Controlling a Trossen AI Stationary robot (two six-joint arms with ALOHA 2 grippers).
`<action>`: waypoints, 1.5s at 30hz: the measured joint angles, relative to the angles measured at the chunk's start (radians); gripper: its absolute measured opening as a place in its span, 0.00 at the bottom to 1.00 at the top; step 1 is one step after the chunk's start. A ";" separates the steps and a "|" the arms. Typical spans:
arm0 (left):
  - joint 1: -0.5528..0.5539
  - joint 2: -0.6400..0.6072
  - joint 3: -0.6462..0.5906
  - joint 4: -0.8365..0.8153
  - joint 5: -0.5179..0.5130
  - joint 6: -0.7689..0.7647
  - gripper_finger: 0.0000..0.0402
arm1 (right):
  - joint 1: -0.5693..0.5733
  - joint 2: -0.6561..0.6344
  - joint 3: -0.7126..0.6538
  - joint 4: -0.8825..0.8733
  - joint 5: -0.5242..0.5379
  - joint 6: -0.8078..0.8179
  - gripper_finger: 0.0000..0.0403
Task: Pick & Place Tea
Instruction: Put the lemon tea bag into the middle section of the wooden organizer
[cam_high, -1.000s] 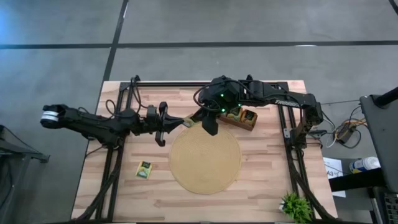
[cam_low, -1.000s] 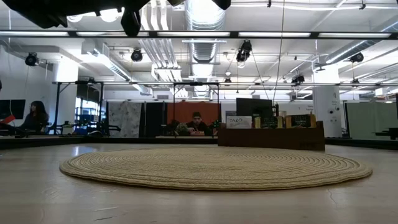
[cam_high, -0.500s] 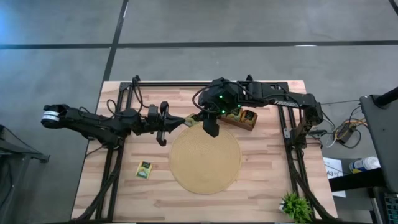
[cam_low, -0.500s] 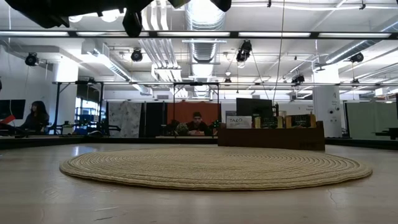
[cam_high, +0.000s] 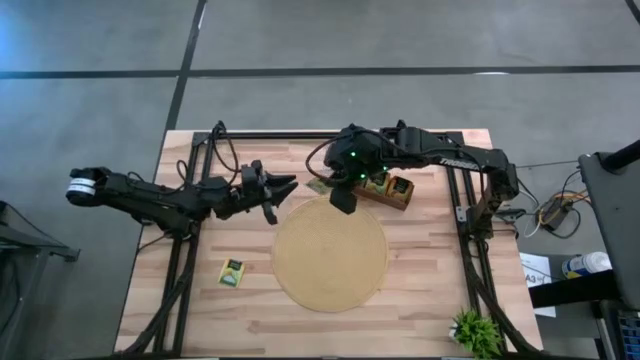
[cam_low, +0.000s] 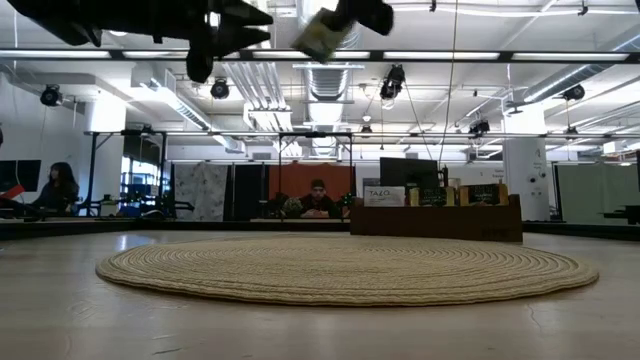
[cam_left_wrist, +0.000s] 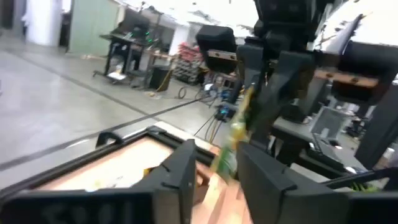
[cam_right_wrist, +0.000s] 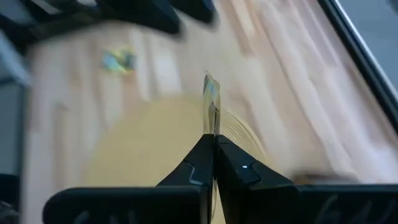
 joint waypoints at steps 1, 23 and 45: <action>0.000 0.000 0.000 -0.012 -0.011 -0.020 0.29 | -0.009 0.000 -0.002 -0.040 0.018 -0.008 0.02; 0.000 -0.002 -0.001 -0.202 -0.009 -0.107 0.37 | -0.252 -0.004 -0.469 -0.170 0.033 -0.242 0.02; 0.003 -0.002 -0.003 -0.228 -0.057 -0.106 0.37 | -0.330 -0.011 -0.617 -0.024 -0.026 -0.249 0.02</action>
